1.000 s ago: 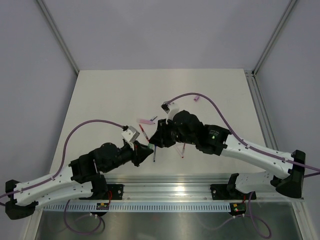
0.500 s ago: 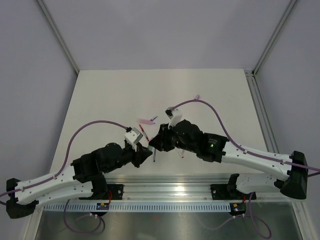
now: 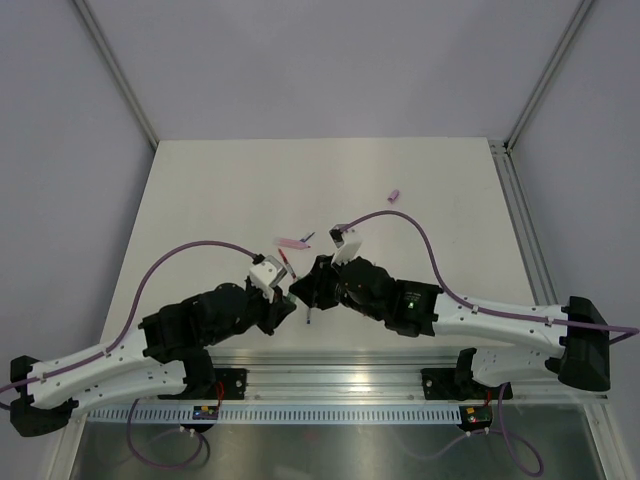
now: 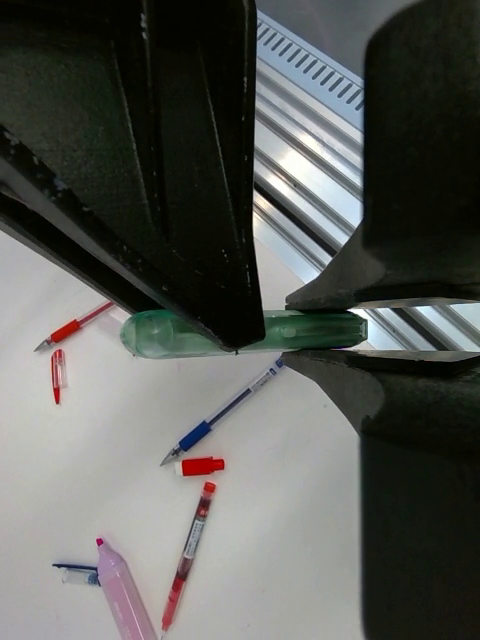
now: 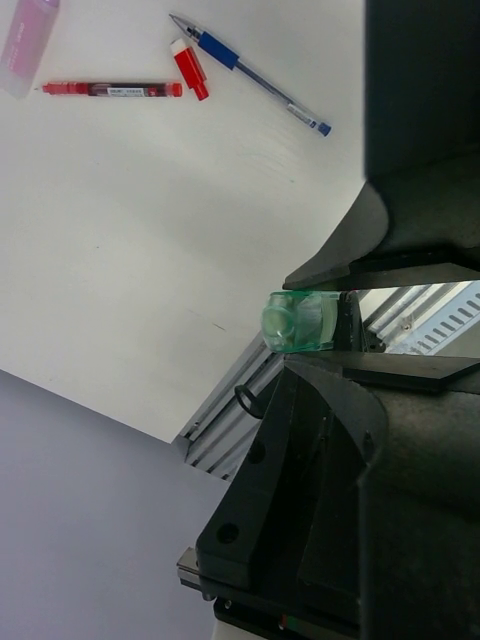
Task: Insert the pens into the pen caps
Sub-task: Insert the pen into the pen cap, then place the pen cap on the pen.
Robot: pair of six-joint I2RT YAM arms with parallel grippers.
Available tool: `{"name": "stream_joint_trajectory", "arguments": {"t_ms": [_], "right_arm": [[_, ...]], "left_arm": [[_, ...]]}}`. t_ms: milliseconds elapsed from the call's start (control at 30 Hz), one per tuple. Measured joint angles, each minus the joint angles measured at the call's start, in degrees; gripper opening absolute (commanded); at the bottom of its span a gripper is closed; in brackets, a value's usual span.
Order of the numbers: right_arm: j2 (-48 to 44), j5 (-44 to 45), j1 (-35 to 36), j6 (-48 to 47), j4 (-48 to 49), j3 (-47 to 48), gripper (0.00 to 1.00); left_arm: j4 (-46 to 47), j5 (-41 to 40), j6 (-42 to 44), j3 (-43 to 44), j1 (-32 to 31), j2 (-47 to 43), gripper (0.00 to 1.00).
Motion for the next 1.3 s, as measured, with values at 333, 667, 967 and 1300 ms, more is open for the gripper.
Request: {"name": "stream_joint_trajectory", "arguments": {"t_ms": [333,667,967,1300], "right_arm": [[-0.8,1.8,-0.9,0.8,-0.4,0.7,0.0],[-0.7,-9.4,-23.3,-5.6,-13.1,12.2,0.0],[1.6,-17.7,-47.8,-14.3,-19.2,13.4,0.02],[24.4,-18.5,-69.5,-24.6,-31.7,18.1,0.06]], "left_arm": [[0.3,-0.1,-0.7,1.0,0.4,1.4,0.4],[12.8,4.1,-7.8,1.9,0.0,-2.8,0.86],[6.3,1.9,-10.3,1.2,0.0,-8.9,0.99],[7.6,-4.8,-10.6,-2.9,0.0,-12.2,0.99]]}}
